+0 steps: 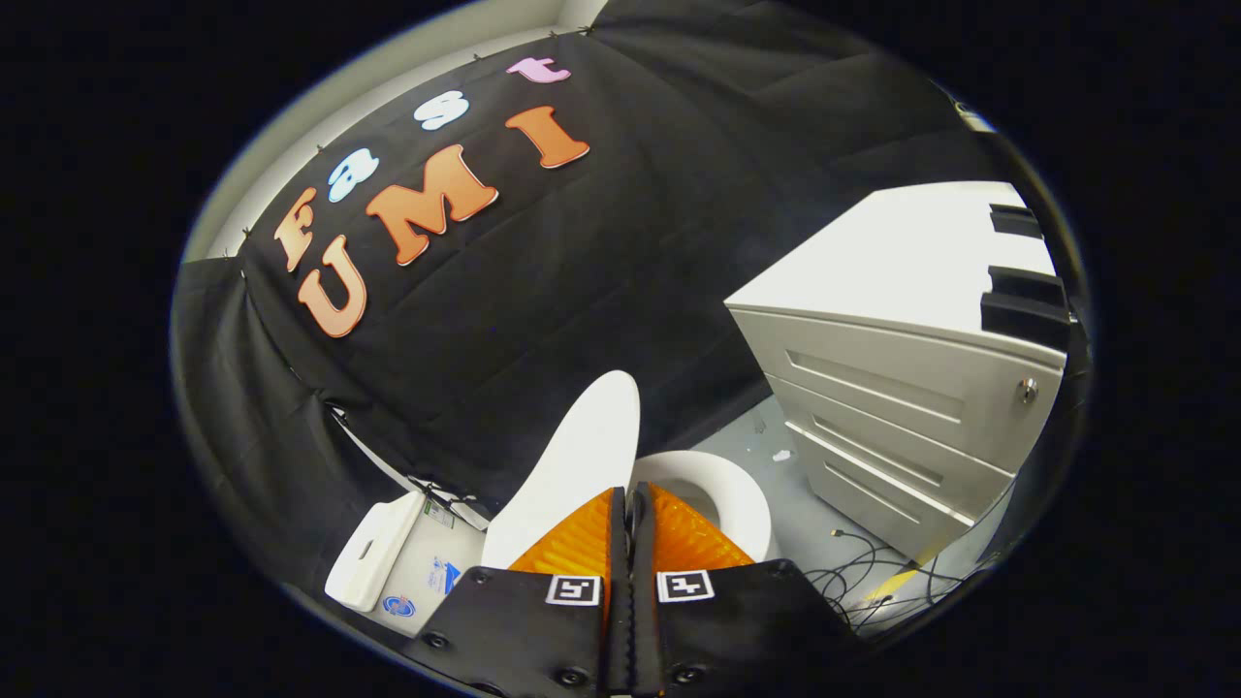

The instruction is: Open the toilet lid.

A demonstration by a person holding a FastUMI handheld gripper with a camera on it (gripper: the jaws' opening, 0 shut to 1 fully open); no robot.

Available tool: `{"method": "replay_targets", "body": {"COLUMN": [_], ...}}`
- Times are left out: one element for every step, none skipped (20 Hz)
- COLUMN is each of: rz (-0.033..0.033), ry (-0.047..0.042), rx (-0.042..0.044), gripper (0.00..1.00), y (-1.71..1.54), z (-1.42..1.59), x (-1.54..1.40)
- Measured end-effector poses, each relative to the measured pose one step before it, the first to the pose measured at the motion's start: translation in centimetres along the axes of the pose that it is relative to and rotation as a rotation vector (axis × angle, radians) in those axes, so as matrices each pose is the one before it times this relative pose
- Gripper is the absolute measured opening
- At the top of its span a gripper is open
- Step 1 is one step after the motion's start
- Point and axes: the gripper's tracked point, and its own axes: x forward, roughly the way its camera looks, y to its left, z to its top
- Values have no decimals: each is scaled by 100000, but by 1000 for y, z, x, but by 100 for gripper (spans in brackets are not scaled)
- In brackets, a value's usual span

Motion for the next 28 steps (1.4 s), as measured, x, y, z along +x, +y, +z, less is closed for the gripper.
{"method": "replay_targets", "body": {"rz": [1536,1937,2181,1973,1190,835,839,1164,1694,837,705,573,521,568,574,634,556,368,-248,-486,487,882,1188,1288,828,501,374,746], "ry": [-525,-142,-537,-19,285,267,328,-492,-1339,-203,-264,463,131,282,107,39,-18,115,570,703,828,873,-33,-124,-321,-272,-114,-42], "rx": [-1167,-1444,-1895,-2353,-2734,-2708,-2412,-2199,-1531,-902,-585,-472,-675,-1133,-1703,-2302,-2282,-2019,-1514,-396,-308,-596,-594,-1264,-1974,-1862,-1394,-696], "gripper": [8,8,8,8,8,8,8,8,8,8,8,8,8,8,8,8,8,8,8,8,8,8,8,8,8,8,8,8], "y": [1122,1259,1283,1098,1034,982,943,955,1004,843,694,664,734,822,777,784,819,829,536,472,688,733,894,857,967,834,915,1001], "z": [493,540,586,295,387,328,260,421,542,167,150,194,172,338,275,227,254,161,106,194,101,283,305,189,342,197,334,197], "x": [-98,-36,-66,-180,18,-60,178,-58,-163,19,2,71,-144,-91,92,84,-18,184,92,104,-34,145,-85,-13,122,-26,38,-21]}}
